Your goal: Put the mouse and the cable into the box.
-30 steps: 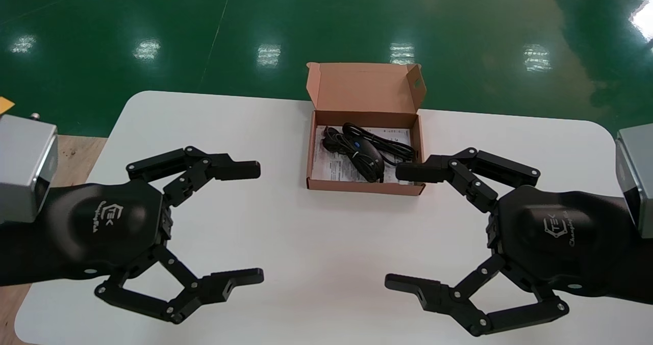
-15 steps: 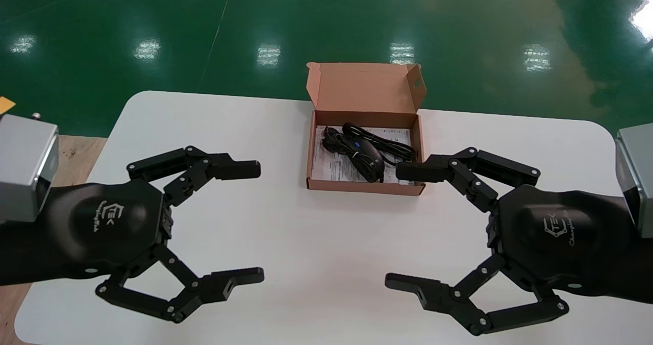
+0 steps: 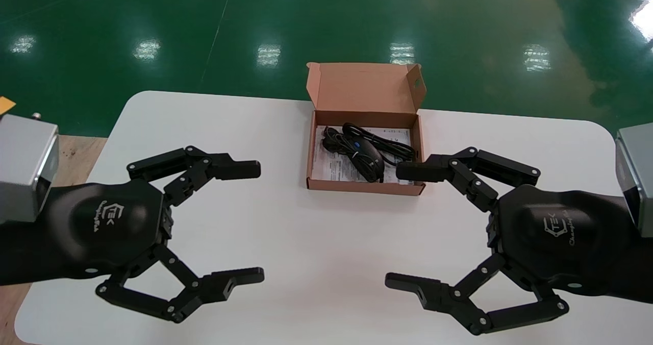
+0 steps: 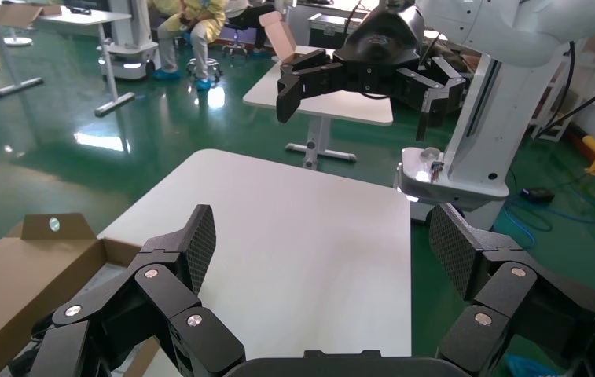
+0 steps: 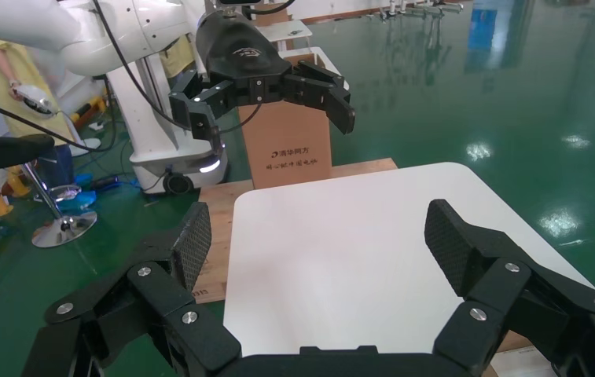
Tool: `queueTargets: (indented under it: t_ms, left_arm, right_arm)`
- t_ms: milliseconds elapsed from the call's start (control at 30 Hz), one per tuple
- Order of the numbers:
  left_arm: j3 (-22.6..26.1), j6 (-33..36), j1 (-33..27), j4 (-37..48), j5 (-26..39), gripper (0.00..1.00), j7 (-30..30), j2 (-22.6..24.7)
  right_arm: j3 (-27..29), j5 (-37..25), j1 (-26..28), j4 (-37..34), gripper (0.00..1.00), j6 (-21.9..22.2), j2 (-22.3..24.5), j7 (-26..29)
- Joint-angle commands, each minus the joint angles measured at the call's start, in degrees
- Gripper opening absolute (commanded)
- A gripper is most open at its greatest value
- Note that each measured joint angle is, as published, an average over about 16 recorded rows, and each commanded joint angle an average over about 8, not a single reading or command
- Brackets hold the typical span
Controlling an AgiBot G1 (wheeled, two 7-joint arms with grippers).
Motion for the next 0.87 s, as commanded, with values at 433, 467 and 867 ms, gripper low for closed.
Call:
queueTargets:
  t_ms: [433,467,867]
  left_arm:
    - [0.0,0.0,0.0,0.0,0.0,1.00,0.0,0.0]
    - [0.0,0.0,0.0,0.0,0.0,1.00,0.0,0.0]
    - [0.0,0.0,0.0,0.0,0.0,1.00,0.0,0.0]
  right_arm:
    - [0.0,0.0,0.0,0.0,1.00,0.0,0.0,0.0]
    - [0.0,0.0,0.0,0.0,1.00,0.0,0.0,0.0]
    - [0.0,0.0,0.0,0.0,1.00,0.0,0.0,0.0]
